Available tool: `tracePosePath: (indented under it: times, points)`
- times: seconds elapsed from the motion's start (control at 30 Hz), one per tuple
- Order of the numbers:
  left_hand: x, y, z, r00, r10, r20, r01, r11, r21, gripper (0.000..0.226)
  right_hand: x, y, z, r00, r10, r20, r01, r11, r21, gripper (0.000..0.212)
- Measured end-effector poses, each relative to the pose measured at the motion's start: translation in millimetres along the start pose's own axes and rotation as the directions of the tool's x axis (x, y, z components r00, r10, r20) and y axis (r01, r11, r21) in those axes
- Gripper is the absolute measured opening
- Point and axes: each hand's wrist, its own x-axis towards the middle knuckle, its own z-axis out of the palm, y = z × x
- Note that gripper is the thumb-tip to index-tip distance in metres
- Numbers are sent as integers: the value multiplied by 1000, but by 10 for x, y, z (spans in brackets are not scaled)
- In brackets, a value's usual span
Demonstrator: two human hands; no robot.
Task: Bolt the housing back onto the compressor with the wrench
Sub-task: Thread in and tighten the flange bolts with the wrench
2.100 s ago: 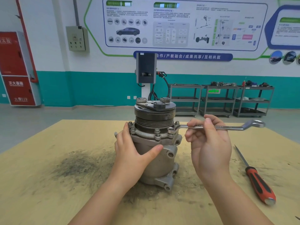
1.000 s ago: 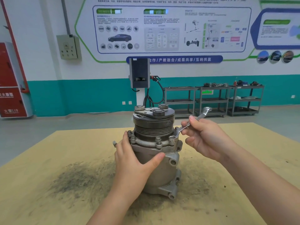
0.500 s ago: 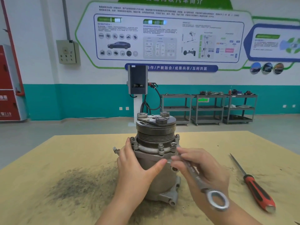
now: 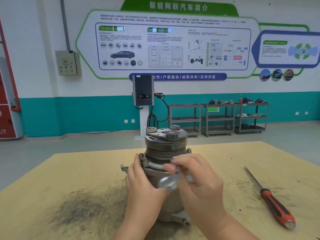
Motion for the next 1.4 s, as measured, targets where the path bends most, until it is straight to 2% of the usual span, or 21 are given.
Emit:
tracePosePath:
  times: [0.1, 0.17, 0.23, 0.33, 0.4, 0.47, 0.57, 0.67, 0.77, 0.87, 0.93, 1.03, 1.13, 1.23, 1.3, 1.4]
  points:
    - [-9, 48, -40, 999, -36, 18, 36, 999, 33, 138, 173, -74, -138, 953, 264, -150, -225, 946, 231, 5]
    - [-45, 136, -40, 998, -67, 1, 67, 996, 55, 137, 288, -40, -241, 861, 486, -148, -383, 813, 438, 11]
    - [-135, 263, -2, 993, -106, -42, 110, 989, 103, 137, 352, 47, -332, 749, 660, -60, -506, 629, 590, 15]
    - [-275, 408, 55, 983, -54, -173, 83, 983, 165, 123, 347, 166, -403, 619, 783, 59, -584, 409, 701, 15]
    - [-295, 437, 63, 962, 3, -273, 52, 979, 195, 106, 349, 214, -445, 576, 811, 100, -597, 334, 729, 16]
    - [-259, 425, 42, 953, 24, -302, 47, 973, 225, 99, 373, 252, -496, 569, 811, 137, -612, 306, 729, 17]
    - [-172, 323, -49, 975, 71, -210, -31, 982, 187, 104, 411, 300, -563, 598, 772, 213, -648, 310, 696, 14]
    - [-64, 229, -148, 999, 30, 12, -29, 999, -33, 118, 468, 362, -595, 597, 739, 314, -704, 293, 647, 9]
    - [32, 165, -209, 973, -61, 221, 110, 970, -216, 128, 565, 464, -626, 516, 741, 429, -773, 188, 605, 9]
    - [63, 118, -233, 950, -53, 309, 153, 939, -309, 108, 565, 527, -635, 440, 753, 489, -814, 106, 570, 12]
    - [63, 103, -236, 944, -47, 326, 168, 920, -355, 105, 477, 522, -621, 481, 755, 446, -797, 165, 581, 17]
    - [60, 96, -226, 948, -37, 317, 165, 907, -387, 106, 310, 412, -641, 630, 707, 320, -687, 316, 655, 16]
    - [65, 89, -212, 950, -27, 311, 161, 895, -416, 106, 156, 233, -653, 793, 577, 198, -574, 598, 560, 8]
    - [61, 74, -196, 948, -8, 319, 152, 890, -430, 102, 6, 133, -643, 964, 236, 123, -260, 931, 256, 15]
    - [67, 44, -184, 949, 5, 316, 142, 887, -439, 98, -37, 107, -590, 986, -6, 169, -3, 999, 49, 13]
    - [70, -4, -170, 946, 11, 323, 139, 888, -439, 97, -4, 55, -407, 952, -167, 256, 194, 977, -83, 9]
